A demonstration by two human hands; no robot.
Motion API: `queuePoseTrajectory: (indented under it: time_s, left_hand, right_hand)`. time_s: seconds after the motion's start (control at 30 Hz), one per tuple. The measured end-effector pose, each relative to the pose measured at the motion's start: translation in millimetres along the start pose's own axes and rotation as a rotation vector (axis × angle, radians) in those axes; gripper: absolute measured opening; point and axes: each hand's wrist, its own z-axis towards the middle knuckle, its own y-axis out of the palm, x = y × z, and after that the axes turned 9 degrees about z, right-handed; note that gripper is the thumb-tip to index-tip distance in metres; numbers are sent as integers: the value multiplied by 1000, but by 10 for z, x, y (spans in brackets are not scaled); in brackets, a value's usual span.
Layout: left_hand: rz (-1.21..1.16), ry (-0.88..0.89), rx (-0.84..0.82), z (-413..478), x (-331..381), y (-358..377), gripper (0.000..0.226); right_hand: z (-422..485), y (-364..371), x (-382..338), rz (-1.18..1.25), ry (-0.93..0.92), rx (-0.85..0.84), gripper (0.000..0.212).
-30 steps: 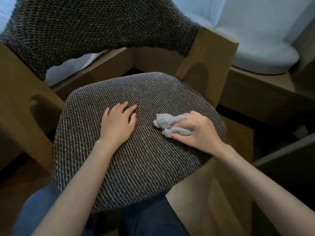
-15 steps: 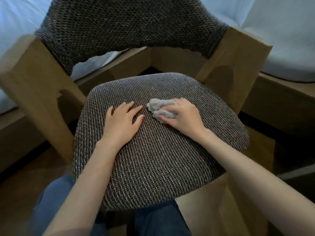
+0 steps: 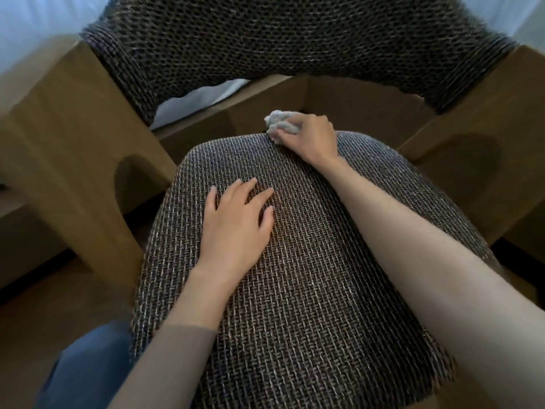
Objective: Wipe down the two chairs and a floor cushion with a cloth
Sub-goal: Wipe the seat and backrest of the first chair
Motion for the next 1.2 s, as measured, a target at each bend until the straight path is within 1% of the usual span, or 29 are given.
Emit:
queuePoseTrajectory:
  time_s: [0.07,0.17,0.33,0.43,0.53,0.63,0.73,0.8,0.9,0.93,0.97,1.07,1.1,1.2]
  left_hand:
    - [1,-2,-6,9,4,2,45]
    - [-1,2,-7,5,4,-8,44]
    - [5,10,-35,-4,-2,-34,44]
    - [16,20,-64,-30,2,-60,45]
    - [38,46,-95,-83,16,-98,46]
    - [46,70,-137,-154,32,-142,47]
    - [51,104,-155,-287,29,-177,48]
    - [34,121,-132,-397,-8,-194,48]
    - [4,127,-83,-547,-105,-218,46]
    - [3,130,-73,-583,-139,-229,46]
    - [3,134,-64,-614,-172,-241,46]
    - [-6,143,-44,-697,-248,-272,46]
    - [-12,143,-40,-720,-262,-281,45]
    - [-24,125,-24,-785,-285,-298,45]
  right_hand:
    - [-174,-59,-61,51,-26,-42,43]
    - [-540,-237,-185,113,-78,-84,39]
    - [-1401,-659,-316,220,-106,-128,34]
    - [-1929,-940,-346,240,-133,-98,29]
    - [-2407,-1174,-391,207,-144,-50,24]
    - [-2809,-1301,-491,168,-166,26,27]
    - [-3124,-1237,-696,208,-202,108,28]
    - [-3263,-1077,-888,219,-232,119,27]
    - [-3333,-958,-972,119,-277,175,25]
    - [-3304,-1018,-881,73,-257,211,26]
    - [-3255,-1119,-750,29,-199,246,27]
    - [-3066,-1487,-292,-75,78,339,24]
    - [-3020,-1558,-184,-116,143,376,24]
    - [-2966,-1548,-149,-181,242,477,26]
